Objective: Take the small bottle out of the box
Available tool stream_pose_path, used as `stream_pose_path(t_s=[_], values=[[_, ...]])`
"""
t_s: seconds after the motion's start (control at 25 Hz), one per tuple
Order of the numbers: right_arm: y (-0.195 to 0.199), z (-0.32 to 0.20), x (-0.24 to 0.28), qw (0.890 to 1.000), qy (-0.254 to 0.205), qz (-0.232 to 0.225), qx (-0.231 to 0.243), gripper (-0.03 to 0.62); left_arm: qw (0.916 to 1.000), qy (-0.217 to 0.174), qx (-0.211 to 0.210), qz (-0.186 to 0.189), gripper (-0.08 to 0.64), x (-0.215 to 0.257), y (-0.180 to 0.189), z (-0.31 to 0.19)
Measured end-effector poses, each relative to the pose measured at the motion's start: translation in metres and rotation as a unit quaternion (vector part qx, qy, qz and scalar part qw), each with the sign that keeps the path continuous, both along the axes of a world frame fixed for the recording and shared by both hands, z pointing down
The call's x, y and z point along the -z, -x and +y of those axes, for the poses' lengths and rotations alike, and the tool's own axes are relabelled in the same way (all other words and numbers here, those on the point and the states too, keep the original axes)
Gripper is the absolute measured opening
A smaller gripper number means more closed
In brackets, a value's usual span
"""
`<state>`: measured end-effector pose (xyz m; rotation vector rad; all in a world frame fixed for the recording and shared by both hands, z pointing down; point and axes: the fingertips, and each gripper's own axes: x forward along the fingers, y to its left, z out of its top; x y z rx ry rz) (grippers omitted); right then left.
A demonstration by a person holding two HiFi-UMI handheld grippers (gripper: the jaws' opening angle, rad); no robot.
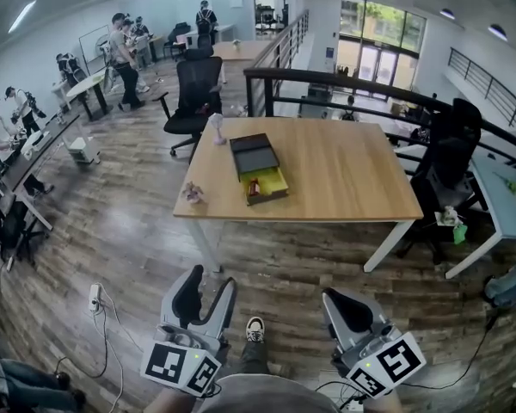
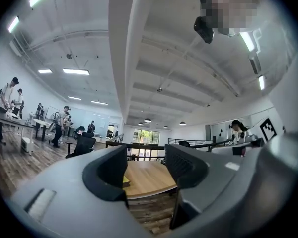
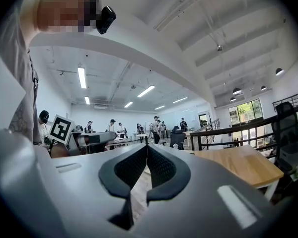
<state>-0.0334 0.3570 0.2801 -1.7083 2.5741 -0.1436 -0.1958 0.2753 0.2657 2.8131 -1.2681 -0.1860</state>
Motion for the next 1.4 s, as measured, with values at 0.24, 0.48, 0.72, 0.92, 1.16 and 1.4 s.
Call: stream_pose_path(t_s=[0.24,0.48,0.72,0.92,1.16,1.4], values=[[-0.004,-0.071,-0.013,1.000,0.026,0.008,-0.007,0.011,0.9996,0.023,-0.007,-0.015,0.236,-0.014,-0.008,-0.078],[-0.004,-0.148,-0.024,0.998,0.055,0.011,-0.009,0.011,0.9987,0.032,-0.011,-0.039,0.236,-0.023,-0.015,-0.164],[-0.018,-0.226,-0.043,0.996,0.083,0.018,-0.027,0.011,0.9963,0.058,-0.017,-0.062,0.236,-0.044,-0.024,-0.243],[-0.024,-0.289,-0.075,0.992,0.118,0.023,-0.038,0.011,0.9924,0.082,-0.032,-0.085,0.236,-0.070,-0.037,-0.306],[-0.029,-0.342,-0.104,0.988,0.149,0.021,-0.047,0.011,0.9814,0.128,-0.051,-0.134,0.235,-0.113,-0.053,-0.367],[-0.037,-0.379,-0.142,0.980,0.190,0.023,-0.047,0.011,0.9705,0.182,-0.075,-0.139,0.233,-0.155,-0.072,-0.406]])
